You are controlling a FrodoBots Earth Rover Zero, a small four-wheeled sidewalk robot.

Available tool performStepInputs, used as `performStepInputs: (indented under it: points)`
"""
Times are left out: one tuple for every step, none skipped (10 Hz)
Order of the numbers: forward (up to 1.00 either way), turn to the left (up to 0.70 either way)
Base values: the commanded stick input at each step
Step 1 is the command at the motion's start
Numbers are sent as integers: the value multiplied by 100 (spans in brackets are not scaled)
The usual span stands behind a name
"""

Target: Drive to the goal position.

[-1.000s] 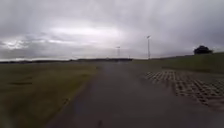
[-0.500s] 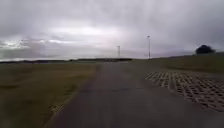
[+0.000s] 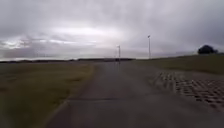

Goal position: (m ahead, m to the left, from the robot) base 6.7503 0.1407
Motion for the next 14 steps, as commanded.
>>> performStepInputs:
  points:
    - [100, 0]
    - [100, 0]
    - [100, 0]
    - [100, 0]
    - [100, 0]
    - [100, 0]
    - [100, 0]
    - [100, 0]
    - [100, 0]
    - [100, 0]
    - [100, 0]
    - [100, 0]
    - [100, 0]
    - [100, 0]
